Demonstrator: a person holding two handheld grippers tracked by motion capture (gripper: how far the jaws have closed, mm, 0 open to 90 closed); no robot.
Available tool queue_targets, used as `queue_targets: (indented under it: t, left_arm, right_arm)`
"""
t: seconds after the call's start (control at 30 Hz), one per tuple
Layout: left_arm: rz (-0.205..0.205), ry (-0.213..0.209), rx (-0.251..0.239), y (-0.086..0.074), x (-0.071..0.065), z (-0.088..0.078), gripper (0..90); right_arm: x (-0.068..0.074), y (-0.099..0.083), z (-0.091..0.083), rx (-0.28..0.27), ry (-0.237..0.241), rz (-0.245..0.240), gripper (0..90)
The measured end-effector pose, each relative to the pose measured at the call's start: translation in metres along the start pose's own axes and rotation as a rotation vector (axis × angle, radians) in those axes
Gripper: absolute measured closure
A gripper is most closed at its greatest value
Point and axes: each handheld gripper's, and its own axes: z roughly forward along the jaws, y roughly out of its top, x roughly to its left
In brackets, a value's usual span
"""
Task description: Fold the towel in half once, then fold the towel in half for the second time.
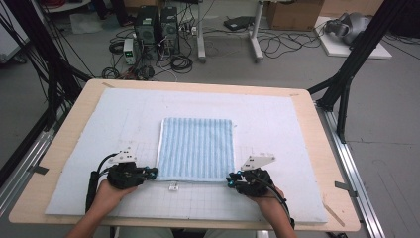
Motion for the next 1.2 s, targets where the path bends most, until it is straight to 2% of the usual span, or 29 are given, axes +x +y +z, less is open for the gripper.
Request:
queue_targets:
  t: [0.03, 0.07, 0.13, 0.2, 0.27, 0.33, 0.43, 0.5, 0.57, 0.63, 0.7, 0.8, 0.97, 1.07, 1.2]
  left_arm:
    - [-0.002, 0.017, -0.018, 0.002, 0.001, -0.001, 77.6]
    - [-0.013, 0.026, -0.042, 0.003, 0.004, -0.001, 73.2]
    - [-0.027, 0.027, -0.082, 0.005, 0.007, 0.000, 70.0]
    - [-0.011, 0.042, -0.118, 0.008, 0.010, 0.000, 63.3]
    - [0.005, 0.048, -0.160, 0.011, 0.014, -0.002, 56.9]
    - [0.008, 0.051, -0.193, 0.015, 0.019, -0.004, 52.3]
    - [0.008, 0.084, -0.228, 0.020, 0.027, -0.007, 42.7]
    - [-0.003, 0.106, -0.243, 0.021, 0.031, -0.011, 35.5]
    - [-0.009, 0.120, -0.265, 0.020, 0.035, -0.015, 30.3]
    - [-0.035, 0.156, -0.268, 0.019, 0.039, -0.017, 25.1]
    - [-0.044, 0.172, -0.268, 0.018, 0.041, -0.019, 20.4]
    - [-0.040, 0.167, -0.267, 0.017, 0.041, -0.022, 20.4]
    - [-0.037, 0.168, -0.271, 0.016, 0.039, -0.024, 20.4]
    - [-0.037, 0.143, -0.280, 0.016, 0.041, -0.022, 20.4]
    - [-0.034, 0.153, -0.272, 0.015, 0.040, -0.022, 20.4]
  right_arm:
    - [-0.001, 0.001, -0.001, -0.023, -0.007, 0.005, 74.5]
    - [-0.003, 0.002, -0.001, -0.035, -0.024, 0.002, 75.7]
    - [-0.006, 0.002, 0.002, -0.033, -0.039, 0.012, 76.2]
    - [-0.007, 0.000, 0.008, 0.004, -0.059, 0.005, 74.1]
    - [-0.009, -0.001, 0.006, -0.007, -0.066, 0.017, 70.5]
    - [-0.012, 0.000, 0.000, -0.055, -0.097, 0.031, 61.1]
    - [-0.018, 0.003, -0.007, -0.120, -0.136, 0.063, 45.4]
    - [-0.025, 0.005, -0.011, -0.148, -0.167, 0.106, 36.4]
    - [-0.029, 0.006, -0.015, -0.160, -0.204, 0.123, 30.5]
    - [-0.034, 0.009, -0.018, -0.168, -0.272, 0.124, 24.2]
    - [-0.038, 0.010, -0.021, -0.170, -0.330, 0.136, 18.0]
    - [-0.042, 0.010, -0.024, -0.175, -0.359, 0.158, 11.6]
    - [-0.043, 0.009, -0.026, -0.186, -0.351, 0.144, 11.3]
    - [-0.042, 0.009, -0.024, -0.186, -0.340, 0.137, 10.9]
    - [-0.043, 0.009, -0.023, -0.176, -0.335, 0.130, 10.9]
